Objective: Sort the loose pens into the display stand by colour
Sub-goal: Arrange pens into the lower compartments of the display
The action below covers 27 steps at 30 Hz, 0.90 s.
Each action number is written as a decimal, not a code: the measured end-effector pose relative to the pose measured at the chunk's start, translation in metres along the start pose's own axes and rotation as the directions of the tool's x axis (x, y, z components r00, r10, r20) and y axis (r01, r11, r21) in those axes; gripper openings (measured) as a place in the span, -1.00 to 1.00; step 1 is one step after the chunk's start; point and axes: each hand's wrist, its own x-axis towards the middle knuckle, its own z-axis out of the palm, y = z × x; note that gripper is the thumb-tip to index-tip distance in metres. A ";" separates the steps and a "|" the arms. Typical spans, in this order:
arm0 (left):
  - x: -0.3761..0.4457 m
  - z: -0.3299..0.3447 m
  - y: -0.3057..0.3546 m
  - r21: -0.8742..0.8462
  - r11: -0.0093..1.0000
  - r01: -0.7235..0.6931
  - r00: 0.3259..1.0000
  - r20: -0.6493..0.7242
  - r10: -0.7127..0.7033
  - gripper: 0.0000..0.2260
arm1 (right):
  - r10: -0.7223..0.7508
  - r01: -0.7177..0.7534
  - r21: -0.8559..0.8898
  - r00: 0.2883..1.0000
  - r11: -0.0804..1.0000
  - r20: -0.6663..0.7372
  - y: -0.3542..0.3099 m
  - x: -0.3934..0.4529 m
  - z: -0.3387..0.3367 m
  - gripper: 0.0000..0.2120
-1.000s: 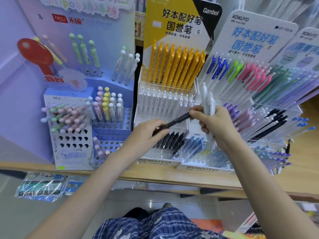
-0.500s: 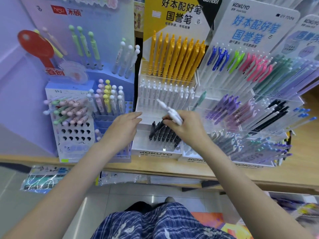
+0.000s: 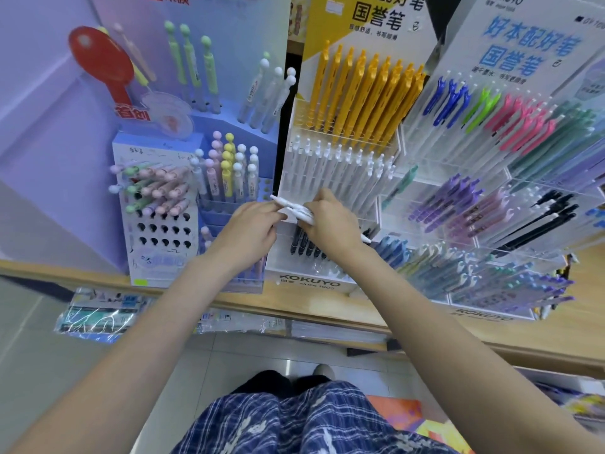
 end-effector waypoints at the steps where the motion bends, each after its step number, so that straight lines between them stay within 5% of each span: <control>1: -0.001 0.000 0.000 -0.004 1.000 0.000 1.000 -0.006 0.000 -0.67 | 0.012 -0.012 -0.001 1.000 1.000 0.011 -0.002 0.002 0.000 -0.82; 6: -0.001 -0.002 0.003 -0.025 1.000 0.018 1.000 0.019 -0.018 -0.67 | 0.067 -0.070 0.100 0.997 0.993 0.037 0.006 0.000 -0.004 -0.77; 10: 0.003 -0.017 0.014 -0.301 0.938 0.173 0.983 -0.011 -0.185 -0.70 | 0.160 -0.149 0.577 0.987 0.803 0.032 0.015 -0.018 -0.033 -0.82; 13: 0.013 -0.037 0.040 -0.780 0.598 0.186 0.968 0.040 -0.249 -0.79 | 0.019 -0.289 0.810 0.945 0.510 0.325 0.019 -0.034 -0.054 -0.85; 15: 0.021 -0.046 0.056 -0.921 0.342 0.186 0.973 0.124 -0.193 -0.85 | -0.084 -0.328 0.849 0.915 0.415 0.395 0.022 -0.039 -0.059 -0.87; 20: 0.037 -0.053 0.069 -0.968 0.192 0.158 0.963 0.109 -0.246 -0.89 | -0.021 -0.336 0.924 0.938 0.182 0.346 0.041 -0.050 -0.071 -0.82; 22: 0.042 -0.059 0.066 -0.982 0.107 0.154 0.947 0.115 -0.300 -0.88 | 0.135 -0.304 0.922 0.951 0.239 0.278 0.053 -0.055 -0.074 -0.82; 25: 0.046 -0.062 0.065 -0.930 0.320 0.184 0.962 0.103 -0.253 -0.82 | 0.295 -0.211 0.875 0.952 0.437 0.083 0.062 -0.059 -0.081 -0.82; 27: 0.046 -0.059 0.073 -0.829 0.534 0.165 0.980 0.077 -0.182 -0.73 | 0.298 -0.137 0.885 0.954 0.444 -0.002 0.055 -0.056 -0.090 -0.85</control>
